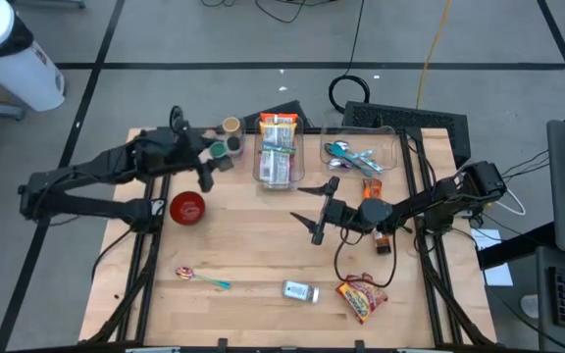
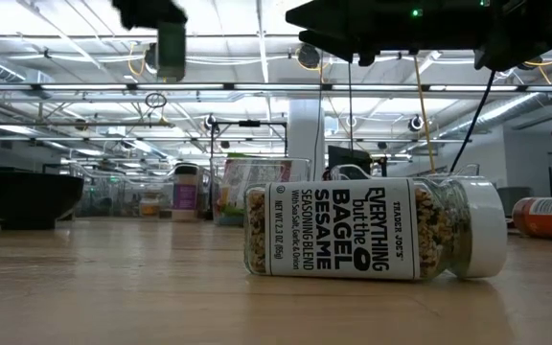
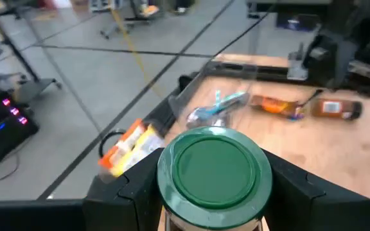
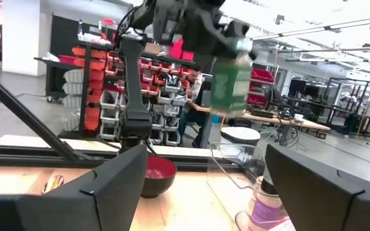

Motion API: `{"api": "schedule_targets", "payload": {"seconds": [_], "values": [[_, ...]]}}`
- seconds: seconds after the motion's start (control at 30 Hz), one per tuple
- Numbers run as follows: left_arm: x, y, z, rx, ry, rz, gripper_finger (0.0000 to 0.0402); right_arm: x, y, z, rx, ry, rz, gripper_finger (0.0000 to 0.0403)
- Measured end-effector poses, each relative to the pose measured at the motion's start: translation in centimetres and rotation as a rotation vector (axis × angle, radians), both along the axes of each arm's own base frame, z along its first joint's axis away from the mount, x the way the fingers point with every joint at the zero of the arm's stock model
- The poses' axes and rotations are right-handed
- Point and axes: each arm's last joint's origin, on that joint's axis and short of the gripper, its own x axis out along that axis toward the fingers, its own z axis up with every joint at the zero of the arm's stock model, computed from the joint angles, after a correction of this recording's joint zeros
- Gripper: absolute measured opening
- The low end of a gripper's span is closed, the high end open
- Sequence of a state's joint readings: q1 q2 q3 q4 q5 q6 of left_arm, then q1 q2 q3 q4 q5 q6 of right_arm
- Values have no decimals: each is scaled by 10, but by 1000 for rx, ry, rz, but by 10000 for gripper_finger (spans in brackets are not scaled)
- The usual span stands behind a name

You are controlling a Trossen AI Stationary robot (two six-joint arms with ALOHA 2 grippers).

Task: Pick & Place Food Item
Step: Put the green seasoning bottle into the left transparent bin

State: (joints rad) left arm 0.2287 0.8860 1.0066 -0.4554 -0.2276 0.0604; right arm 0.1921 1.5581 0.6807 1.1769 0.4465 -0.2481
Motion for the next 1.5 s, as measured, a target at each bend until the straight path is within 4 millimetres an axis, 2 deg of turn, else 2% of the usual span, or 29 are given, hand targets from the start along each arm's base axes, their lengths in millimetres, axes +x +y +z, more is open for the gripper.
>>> {"api": "schedule_targets", "payload": {"seconds": [0.23,0.37,0.57,0.7,1.1,1.5], "values": [[-21,10,-47,-37,-6,167,206,0,0,0,23,-7,2,309],[-23,18,-73,-51,9,262,206,0,0,0,26,-7,3,307],[-26,35,-98,-31,-67,424,206,0,0,0,26,-6,4,305],[-32,48,-107,-12,-122,549,206,0,0,-1,24,2,4,304],[-51,83,-127,-52,-144,909,206,0,0,-1,28,-1,5,303],[-39,120,-153,-47,-131,1084,206,0,-1,-1,27,0,4,298]]}}
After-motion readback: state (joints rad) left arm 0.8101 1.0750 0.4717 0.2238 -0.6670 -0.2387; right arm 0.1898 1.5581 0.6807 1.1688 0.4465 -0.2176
